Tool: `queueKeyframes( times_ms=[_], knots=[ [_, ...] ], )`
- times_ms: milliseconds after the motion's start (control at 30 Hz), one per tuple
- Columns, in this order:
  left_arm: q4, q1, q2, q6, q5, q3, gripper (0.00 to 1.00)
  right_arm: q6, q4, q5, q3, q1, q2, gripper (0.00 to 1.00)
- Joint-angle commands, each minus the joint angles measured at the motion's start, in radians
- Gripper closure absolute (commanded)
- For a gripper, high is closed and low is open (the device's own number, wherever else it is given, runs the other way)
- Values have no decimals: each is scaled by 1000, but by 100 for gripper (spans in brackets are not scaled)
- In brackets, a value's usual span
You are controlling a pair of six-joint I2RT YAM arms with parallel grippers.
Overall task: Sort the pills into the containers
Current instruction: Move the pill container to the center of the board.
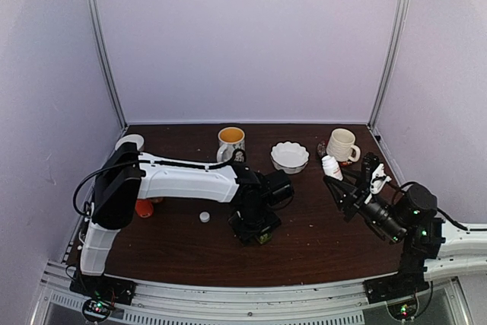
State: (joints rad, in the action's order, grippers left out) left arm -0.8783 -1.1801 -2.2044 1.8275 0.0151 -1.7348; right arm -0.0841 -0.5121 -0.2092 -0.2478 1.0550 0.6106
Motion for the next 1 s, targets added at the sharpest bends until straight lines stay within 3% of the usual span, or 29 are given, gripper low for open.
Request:
queueKeyframes(
  times_ms=[0,100,300,500,633,800,867,967],
  knots=[
    [-56,6,-30,13,4,-44,32,-1,-29,14,14,-4,-20,90],
    [-56,9,-34,5,14,-44,42,-1,-34,12,20,-4,-24,90],
    [-81,14,-36,-40,36,-51,47,-4,-32,10,22,-4,-25,88],
    [-92,32,-7,-308,85,-57,49,-5,-30,9,21,-4,-23,88],
    [-39,53,65,-465,106,15,51,-6,-31,7,18,-4,-18,88],
    [-41,70,81,-512,64,53,53,-7,-34,5,17,-4,-10,87],
    [-32,70,76,-523,56,51,66,-9,-33,2,16,-4,-10,87],
    [-32,80,74,-579,51,42,67,-7,-31,1,15,-4,-9,87]
  ],
)
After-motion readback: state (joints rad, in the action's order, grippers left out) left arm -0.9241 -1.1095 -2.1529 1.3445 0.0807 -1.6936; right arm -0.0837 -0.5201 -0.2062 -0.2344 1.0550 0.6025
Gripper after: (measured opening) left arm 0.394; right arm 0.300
